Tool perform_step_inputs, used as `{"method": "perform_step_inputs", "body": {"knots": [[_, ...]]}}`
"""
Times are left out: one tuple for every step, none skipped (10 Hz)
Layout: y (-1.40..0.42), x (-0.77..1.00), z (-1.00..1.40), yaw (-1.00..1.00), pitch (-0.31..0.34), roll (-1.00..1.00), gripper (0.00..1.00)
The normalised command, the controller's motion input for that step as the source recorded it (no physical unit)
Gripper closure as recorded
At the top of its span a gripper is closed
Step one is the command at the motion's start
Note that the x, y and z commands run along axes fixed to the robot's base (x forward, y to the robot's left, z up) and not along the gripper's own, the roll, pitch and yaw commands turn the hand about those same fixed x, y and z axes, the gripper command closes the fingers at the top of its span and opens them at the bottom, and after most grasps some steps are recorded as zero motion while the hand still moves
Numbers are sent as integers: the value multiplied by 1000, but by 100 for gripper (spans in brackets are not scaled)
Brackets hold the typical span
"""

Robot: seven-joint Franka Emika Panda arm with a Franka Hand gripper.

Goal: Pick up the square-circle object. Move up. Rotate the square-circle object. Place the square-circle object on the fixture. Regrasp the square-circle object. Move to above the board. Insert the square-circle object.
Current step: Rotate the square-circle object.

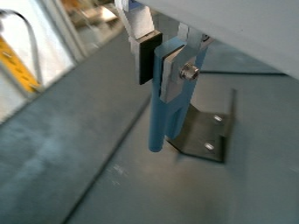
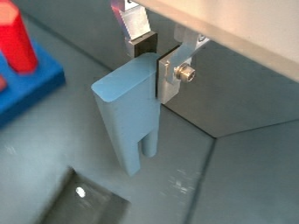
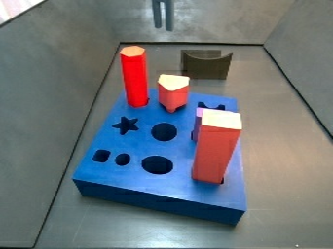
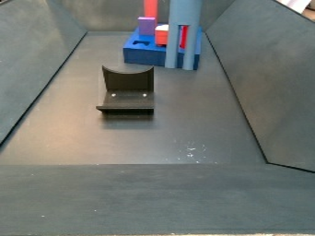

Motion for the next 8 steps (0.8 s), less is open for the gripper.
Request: {"method": "perform_step_inputs", "body": {"knots": [[14, -35, 45, -483, 256, -1000, 100], [21, -17, 47, -446, 272, -1000, 100], [11, -7, 45, -371, 266, -885, 100], [13, 14, 48, -207, 218, -576, 100], [6, 23, 37, -151, 193, -443, 100], [11, 42, 8, -50, 122, -237, 100], [45, -69, 0, -1000, 32, -60, 100], [37, -76, 10, -1000, 20, -47, 100]]}}
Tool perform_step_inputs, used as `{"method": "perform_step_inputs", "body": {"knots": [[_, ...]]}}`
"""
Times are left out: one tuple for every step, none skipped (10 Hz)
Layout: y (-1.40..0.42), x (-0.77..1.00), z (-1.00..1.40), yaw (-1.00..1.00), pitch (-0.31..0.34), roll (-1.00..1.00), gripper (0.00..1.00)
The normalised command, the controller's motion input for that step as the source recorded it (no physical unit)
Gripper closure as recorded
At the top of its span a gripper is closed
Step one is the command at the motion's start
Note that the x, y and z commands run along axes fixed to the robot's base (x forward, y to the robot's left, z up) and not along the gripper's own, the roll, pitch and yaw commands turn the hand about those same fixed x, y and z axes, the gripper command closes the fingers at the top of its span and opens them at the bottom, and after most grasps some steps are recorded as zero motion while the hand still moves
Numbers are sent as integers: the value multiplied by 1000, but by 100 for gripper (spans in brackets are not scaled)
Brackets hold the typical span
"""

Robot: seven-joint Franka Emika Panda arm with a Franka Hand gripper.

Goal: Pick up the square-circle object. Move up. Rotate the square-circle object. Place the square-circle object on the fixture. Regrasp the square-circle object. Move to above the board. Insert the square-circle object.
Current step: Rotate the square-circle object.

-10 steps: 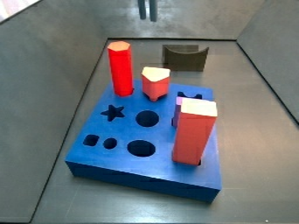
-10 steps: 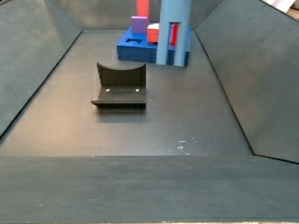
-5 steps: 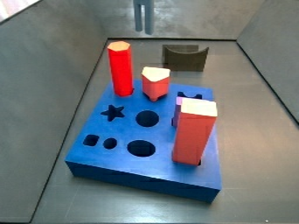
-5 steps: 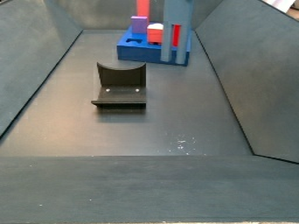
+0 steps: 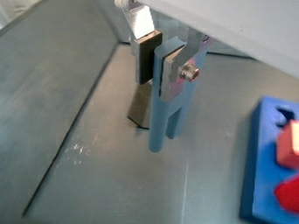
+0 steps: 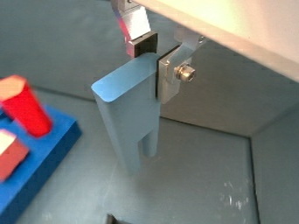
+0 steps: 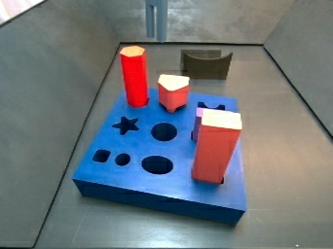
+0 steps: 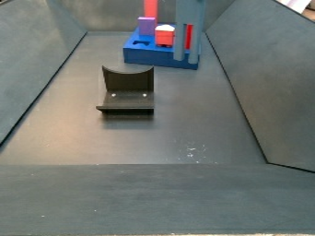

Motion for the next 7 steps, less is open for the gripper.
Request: {"method": "perform_step_inputs", "body": {"knots": [[32, -62, 19, -1000, 19, -53, 100], [25, -52, 20, -1000, 21, -59, 100], [23, -38, 24, -1000, 23, -70, 100], [23, -34, 26, -1000, 25, -80, 100], [22, -32, 27, -1000, 29, -93, 100], [22, -30, 28, -1000, 35, -112, 100], [21, -29, 30, -932, 43, -141, 100]]}}
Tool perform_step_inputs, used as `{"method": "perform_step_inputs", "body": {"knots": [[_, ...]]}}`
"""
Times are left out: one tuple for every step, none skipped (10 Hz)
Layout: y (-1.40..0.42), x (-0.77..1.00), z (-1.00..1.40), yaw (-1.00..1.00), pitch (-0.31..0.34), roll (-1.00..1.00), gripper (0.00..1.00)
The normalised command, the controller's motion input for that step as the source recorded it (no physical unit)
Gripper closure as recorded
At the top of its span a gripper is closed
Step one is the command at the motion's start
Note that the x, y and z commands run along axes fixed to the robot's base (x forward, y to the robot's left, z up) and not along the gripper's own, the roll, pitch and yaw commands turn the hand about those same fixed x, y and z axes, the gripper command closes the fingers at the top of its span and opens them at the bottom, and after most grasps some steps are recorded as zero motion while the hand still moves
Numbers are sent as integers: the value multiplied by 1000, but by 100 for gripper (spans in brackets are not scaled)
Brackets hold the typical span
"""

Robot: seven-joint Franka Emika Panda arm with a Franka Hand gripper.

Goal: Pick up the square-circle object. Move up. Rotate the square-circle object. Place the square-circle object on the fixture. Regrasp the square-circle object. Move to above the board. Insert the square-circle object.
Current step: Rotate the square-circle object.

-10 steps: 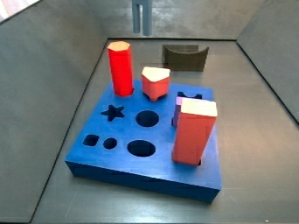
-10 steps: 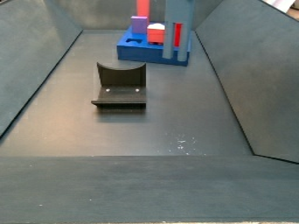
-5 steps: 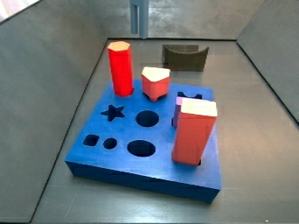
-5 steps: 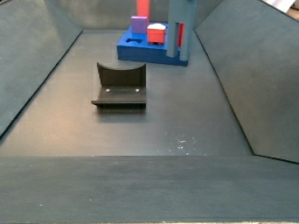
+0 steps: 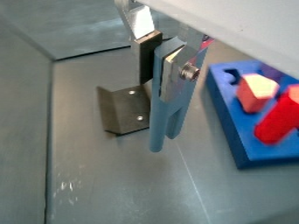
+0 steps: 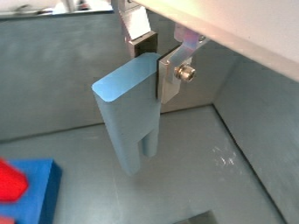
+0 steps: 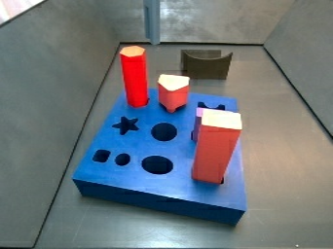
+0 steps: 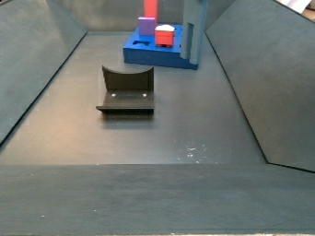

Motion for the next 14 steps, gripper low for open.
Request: {"method": "perform_step_inputs", "body": {"knots": [[21, -27, 31, -678, 42, -141, 100], [19, -25, 33, -397, 41, -141, 100], [18, -24, 34, -262, 40, -141, 100], [18, -23, 34, -201, 39, -141, 100], [0, 0, 0, -1000, 26, -99, 100], [1, 0, 0, -1000, 27, -103, 100], [4, 1, 1, -1000, 35, -135, 100], [6, 1, 3, -806, 36, -140, 100], [9, 1, 7, -492, 34, -139, 100], [10, 2, 10, -284, 32, -139, 100], [0, 0, -1000, -193, 32, -139, 100], [1, 2, -1000, -152, 27, -137, 100], [9, 19, -1000, -97, -20, -110, 100], [13, 18, -1000, -84, -34, -93, 100]]}}
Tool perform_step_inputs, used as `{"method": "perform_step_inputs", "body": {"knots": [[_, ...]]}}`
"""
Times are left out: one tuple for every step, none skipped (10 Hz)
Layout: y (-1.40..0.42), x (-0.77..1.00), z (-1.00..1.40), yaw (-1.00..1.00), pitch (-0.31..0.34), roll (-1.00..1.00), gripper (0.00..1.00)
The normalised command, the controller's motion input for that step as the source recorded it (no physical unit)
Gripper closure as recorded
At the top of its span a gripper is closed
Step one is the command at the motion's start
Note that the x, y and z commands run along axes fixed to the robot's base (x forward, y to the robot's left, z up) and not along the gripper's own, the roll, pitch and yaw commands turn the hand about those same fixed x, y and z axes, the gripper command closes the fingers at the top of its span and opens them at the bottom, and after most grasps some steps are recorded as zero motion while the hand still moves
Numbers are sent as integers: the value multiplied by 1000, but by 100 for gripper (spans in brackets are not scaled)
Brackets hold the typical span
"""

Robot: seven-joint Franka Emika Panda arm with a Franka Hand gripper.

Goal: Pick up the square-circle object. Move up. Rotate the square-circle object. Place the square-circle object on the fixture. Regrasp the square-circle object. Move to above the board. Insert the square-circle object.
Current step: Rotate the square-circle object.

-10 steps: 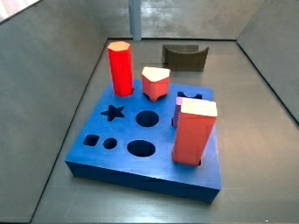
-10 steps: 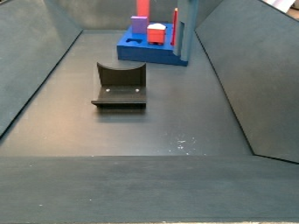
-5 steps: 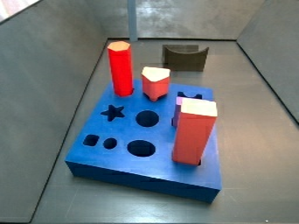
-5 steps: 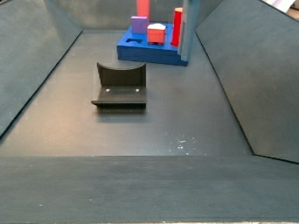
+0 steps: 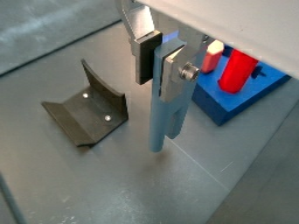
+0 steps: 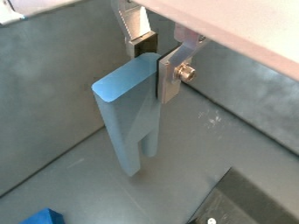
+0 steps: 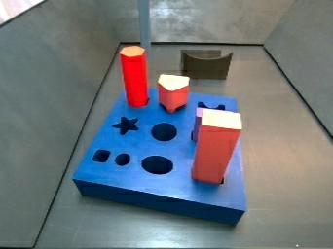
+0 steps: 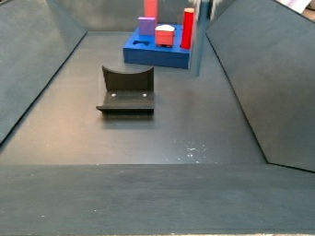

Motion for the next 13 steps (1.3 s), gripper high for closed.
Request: {"method": "perform_step_inputs", "body": {"knots": [[23, 13, -1000, -68, -53, -61, 100], [32, 14, -1000, -61, -53, -44, 100], [42, 22, -926, -57, -43, -23, 100], [41, 23, -761, -54, -39, -8, 100], [37, 19, -553, -54, -37, 14, 100], [36, 17, -452, -53, -37, 25, 100], [30, 15, -311, -51, -33, 37, 100], [30, 15, -311, -51, -33, 37, 100], [17, -1, -306, -51, -19, 34, 100], [18, 5, -304, -51, -21, 34, 100], [17, 6, -303, -52, -21, 34, 100], [17, 6, -303, -51, -21, 34, 100], [17, 6, -303, -51, -21, 34, 100]]}}
